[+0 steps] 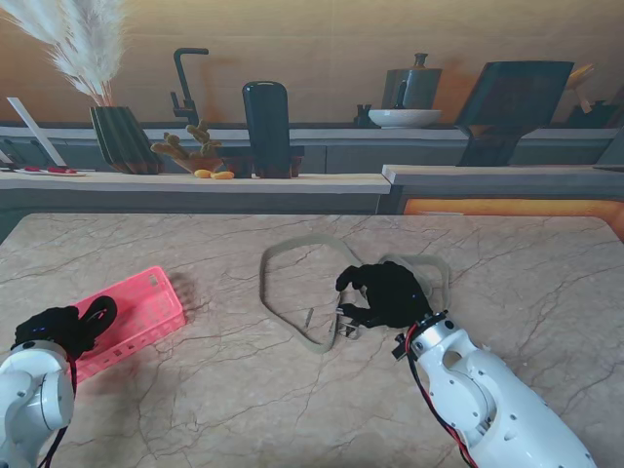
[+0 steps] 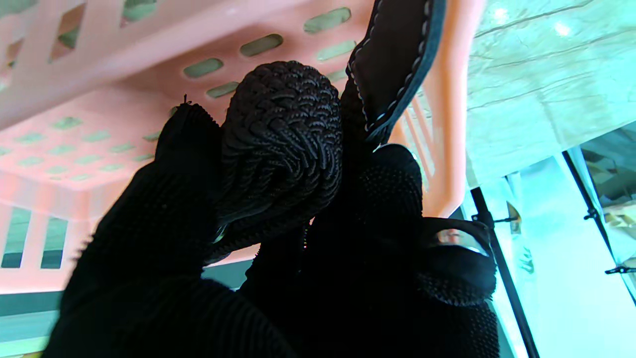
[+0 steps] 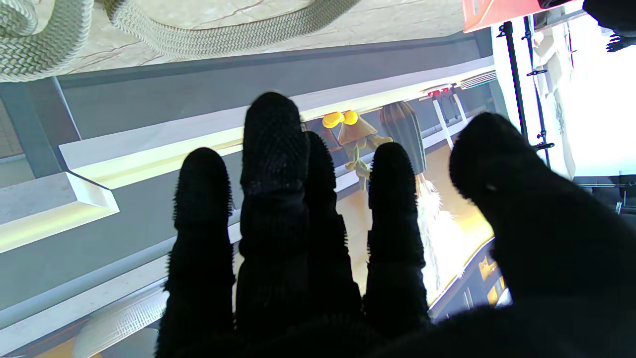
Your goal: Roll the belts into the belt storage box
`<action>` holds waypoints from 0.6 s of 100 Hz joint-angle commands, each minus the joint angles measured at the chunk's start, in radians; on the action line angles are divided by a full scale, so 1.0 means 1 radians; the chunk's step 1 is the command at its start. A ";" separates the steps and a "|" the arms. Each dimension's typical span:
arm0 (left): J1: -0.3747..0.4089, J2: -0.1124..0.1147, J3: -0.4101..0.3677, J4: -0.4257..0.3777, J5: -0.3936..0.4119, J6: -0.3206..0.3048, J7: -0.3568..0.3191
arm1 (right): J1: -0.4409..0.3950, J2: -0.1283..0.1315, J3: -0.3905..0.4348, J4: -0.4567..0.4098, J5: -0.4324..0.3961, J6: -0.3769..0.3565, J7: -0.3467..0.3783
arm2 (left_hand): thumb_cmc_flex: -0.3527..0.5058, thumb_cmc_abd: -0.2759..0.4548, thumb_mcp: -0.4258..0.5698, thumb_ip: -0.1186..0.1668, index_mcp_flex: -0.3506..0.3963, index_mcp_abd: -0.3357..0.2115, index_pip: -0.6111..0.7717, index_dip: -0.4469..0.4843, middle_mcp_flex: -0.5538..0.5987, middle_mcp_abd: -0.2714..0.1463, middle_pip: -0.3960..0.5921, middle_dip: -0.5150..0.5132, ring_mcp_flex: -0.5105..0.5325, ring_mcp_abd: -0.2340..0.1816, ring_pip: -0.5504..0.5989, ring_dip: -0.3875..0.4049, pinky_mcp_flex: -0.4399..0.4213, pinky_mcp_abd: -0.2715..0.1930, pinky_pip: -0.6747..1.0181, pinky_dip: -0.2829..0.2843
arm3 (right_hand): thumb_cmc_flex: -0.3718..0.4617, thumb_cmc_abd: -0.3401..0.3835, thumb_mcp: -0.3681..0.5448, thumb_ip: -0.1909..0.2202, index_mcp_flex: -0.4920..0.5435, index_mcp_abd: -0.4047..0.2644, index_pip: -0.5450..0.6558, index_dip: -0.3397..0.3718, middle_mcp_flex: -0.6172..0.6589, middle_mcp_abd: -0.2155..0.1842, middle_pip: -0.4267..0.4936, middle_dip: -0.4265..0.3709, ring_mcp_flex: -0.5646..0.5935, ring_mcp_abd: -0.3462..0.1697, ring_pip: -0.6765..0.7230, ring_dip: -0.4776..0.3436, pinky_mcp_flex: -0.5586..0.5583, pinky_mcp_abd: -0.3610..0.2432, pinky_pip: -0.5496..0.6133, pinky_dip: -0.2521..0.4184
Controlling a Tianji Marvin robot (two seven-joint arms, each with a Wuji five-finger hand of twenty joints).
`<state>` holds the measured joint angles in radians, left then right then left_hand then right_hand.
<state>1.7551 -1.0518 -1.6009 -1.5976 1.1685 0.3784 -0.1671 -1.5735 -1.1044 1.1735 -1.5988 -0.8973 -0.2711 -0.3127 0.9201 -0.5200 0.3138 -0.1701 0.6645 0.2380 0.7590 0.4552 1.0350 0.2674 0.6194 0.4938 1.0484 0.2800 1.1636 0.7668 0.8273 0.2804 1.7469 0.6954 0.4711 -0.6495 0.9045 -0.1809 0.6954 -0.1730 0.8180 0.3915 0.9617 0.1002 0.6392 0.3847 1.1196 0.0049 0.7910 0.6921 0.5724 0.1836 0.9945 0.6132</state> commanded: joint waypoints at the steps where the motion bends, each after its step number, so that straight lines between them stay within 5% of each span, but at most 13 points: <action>1: -0.004 0.002 0.005 0.014 0.003 0.006 0.002 | -0.001 -0.004 -0.003 0.001 0.001 0.003 -0.001 | 0.123 0.079 0.108 0.110 0.099 -0.058 0.139 0.011 0.030 0.031 0.090 -0.001 0.002 0.038 0.004 -0.004 0.010 -0.014 0.112 -0.008 | -0.030 0.039 -0.003 0.016 0.003 0.002 0.014 -0.007 -0.002 -0.008 0.013 0.014 -0.020 0.005 0.027 -0.008 -0.019 0.006 -0.009 0.021; 42: -0.051 0.010 0.044 0.065 0.012 0.047 -0.055 | -0.001 -0.004 -0.003 0.003 0.001 0.002 -0.001 | 0.111 0.085 0.050 0.114 0.087 -0.074 0.128 0.015 0.002 0.025 0.059 -0.026 -0.035 0.047 -0.023 -0.014 -0.031 -0.003 0.078 -0.011 | -0.033 0.045 -0.001 0.016 0.003 -0.002 0.019 -0.009 0.000 -0.007 0.015 0.014 -0.019 0.004 0.029 -0.007 -0.020 0.004 -0.008 0.021; 60: -0.060 0.013 0.054 0.067 0.025 0.047 -0.076 | -0.001 -0.004 -0.003 0.003 0.001 0.002 -0.001 | -0.003 0.050 0.041 0.114 0.084 -0.045 0.026 0.025 -0.038 0.034 0.002 -0.059 -0.052 0.054 -0.035 -0.015 -0.046 0.002 0.056 0.013 | -0.034 0.050 0.001 0.016 0.002 -0.001 0.022 -0.011 0.000 -0.008 0.015 0.014 -0.019 0.004 0.030 -0.007 -0.019 0.005 -0.007 0.022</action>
<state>1.6919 -1.0382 -1.5484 -1.5293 1.1893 0.4244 -0.2371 -1.5720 -1.1045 1.1732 -1.5937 -0.8956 -0.2702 -0.3131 0.9187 -0.5198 0.2860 -0.1183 0.6645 0.2380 0.7475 0.4548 1.0148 0.2676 0.6194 0.4533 1.0135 0.2857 1.1356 0.7548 0.7796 0.2870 1.7469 0.6930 0.4711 -0.6483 0.9044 -0.1809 0.6955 -0.1728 0.8194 0.3856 0.9618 0.1002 0.6392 0.3847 1.1196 0.0053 0.7912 0.6921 0.5722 0.1836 0.9945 0.6133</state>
